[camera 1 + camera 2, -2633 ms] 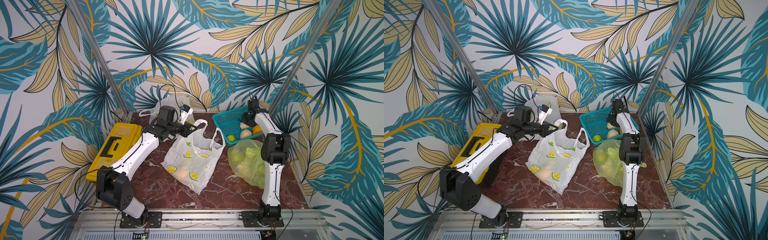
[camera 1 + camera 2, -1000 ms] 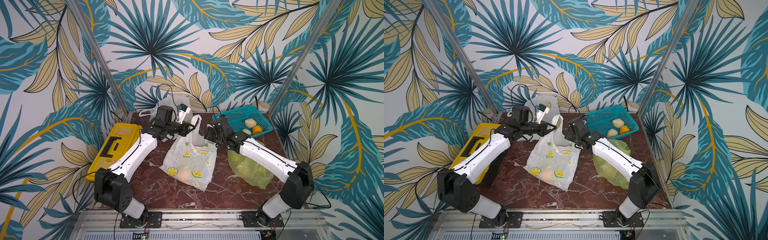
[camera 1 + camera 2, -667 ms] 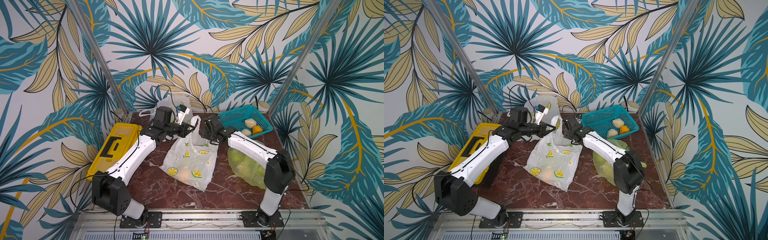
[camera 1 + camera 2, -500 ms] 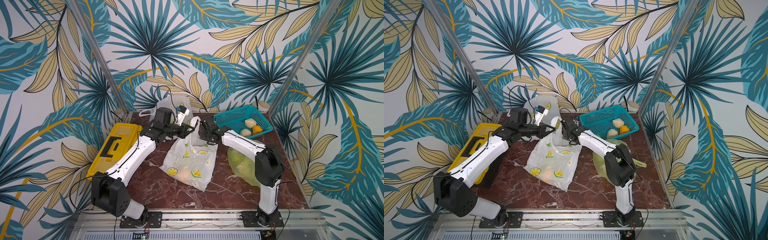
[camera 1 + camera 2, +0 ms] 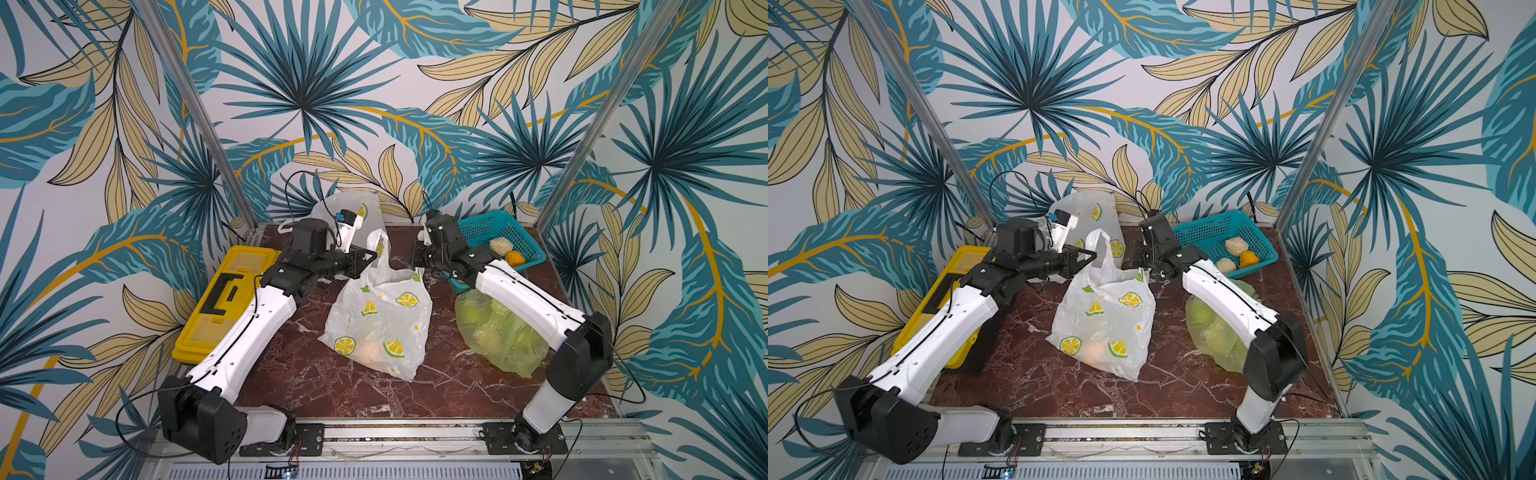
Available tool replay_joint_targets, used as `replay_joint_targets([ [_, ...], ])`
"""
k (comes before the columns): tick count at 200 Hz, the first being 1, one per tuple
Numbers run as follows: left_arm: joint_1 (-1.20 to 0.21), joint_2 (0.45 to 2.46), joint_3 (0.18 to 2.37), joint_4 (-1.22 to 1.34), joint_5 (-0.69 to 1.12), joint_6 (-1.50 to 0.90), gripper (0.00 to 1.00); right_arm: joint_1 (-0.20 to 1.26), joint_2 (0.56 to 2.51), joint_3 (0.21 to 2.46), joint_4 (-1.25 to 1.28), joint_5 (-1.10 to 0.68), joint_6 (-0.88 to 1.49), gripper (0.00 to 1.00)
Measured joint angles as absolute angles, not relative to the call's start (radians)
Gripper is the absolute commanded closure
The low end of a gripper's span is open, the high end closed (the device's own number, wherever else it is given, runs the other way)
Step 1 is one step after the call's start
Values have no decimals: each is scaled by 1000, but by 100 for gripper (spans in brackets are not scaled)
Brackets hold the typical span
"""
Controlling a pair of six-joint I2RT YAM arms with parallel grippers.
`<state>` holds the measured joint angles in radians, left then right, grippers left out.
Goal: Place the pears into plastic bags & tie knots
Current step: Place the plastic bag at the center of the board.
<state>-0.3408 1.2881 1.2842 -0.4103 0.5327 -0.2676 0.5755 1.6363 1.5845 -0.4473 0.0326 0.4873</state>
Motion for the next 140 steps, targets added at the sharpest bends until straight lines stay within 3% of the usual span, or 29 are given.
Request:
replay_joint_targets([
  [40, -447, 1112, 1282, -403, 401, -270, 100, 576, 1428, 1604, -448, -93, 461, 93],
  [77, -532, 1036, 1184, -301, 382, -282, 100, 576, 1252, 1454, -443, -64, 492, 85],
  [115, -535, 1150, 1135, -214, 427, -281, 100, 563, 1290, 1461, -616, 85, 461, 56],
  [140, -535, 1203, 1135, -194, 452, -269, 100, 562, 1311, 1572, -758, 158, 434, 45],
])
